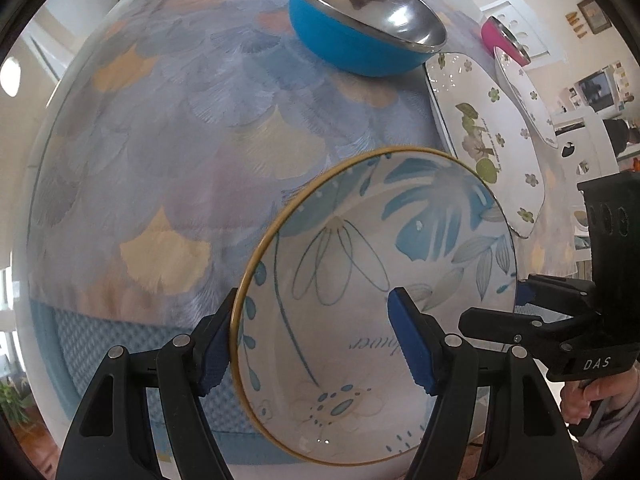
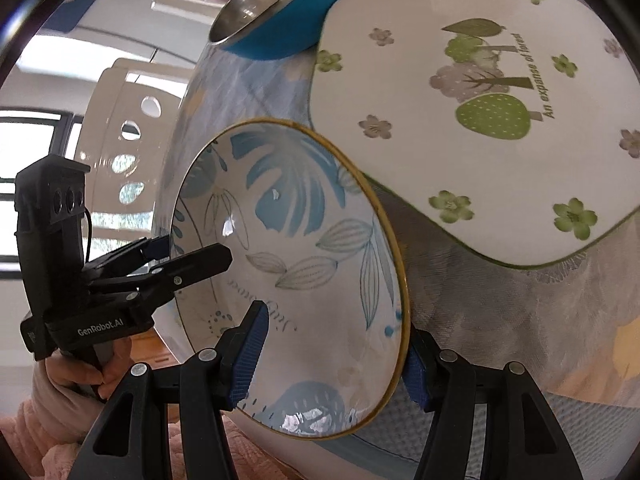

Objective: Organize plates and bowls

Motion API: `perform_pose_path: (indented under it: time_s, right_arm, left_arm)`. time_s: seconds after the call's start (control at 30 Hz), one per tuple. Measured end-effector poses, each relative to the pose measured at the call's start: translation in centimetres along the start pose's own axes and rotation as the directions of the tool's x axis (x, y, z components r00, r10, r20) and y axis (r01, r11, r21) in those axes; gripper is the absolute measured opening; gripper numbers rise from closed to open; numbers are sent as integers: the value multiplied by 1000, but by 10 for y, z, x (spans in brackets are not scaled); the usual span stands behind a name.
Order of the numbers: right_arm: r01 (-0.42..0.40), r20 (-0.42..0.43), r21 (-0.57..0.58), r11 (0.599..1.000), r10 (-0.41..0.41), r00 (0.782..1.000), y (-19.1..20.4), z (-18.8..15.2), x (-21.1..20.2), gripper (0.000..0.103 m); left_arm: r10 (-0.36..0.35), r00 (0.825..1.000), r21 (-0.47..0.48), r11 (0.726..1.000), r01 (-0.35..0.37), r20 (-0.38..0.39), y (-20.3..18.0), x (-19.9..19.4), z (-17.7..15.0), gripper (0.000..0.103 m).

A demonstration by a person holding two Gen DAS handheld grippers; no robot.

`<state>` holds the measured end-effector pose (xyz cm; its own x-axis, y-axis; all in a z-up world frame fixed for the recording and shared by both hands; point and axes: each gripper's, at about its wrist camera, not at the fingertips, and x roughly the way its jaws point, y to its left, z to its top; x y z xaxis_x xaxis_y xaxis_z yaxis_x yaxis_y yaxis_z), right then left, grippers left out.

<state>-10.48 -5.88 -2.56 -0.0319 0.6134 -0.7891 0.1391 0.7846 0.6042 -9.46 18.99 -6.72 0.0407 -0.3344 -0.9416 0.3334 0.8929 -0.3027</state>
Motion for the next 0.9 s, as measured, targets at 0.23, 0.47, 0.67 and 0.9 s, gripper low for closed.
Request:
perform_pose_path:
  time_s: [0.23,0.47,0.67,0.9]
  right_arm:
    - [90,84,7,996,-90,992,-2,8,-17,59]
    - [104,130,78,992,-114,985,-32,5,-44,59]
    - [110,230,157,982,-144,962,-64,-2,-83,59]
    - [151,244,156,976,-186,952,-92,18,-109,59]
  left_arm:
    - [-23,1000,68,997,24,-16,-22,4,14,69]
    - [28,1000,97,995,-28,3,-42,-2,35,70]
    - [6,999,65,998,-8,31,-60,-19,69,71]
    - [64,998,102,993,-61,-26,-94,10,92,71]
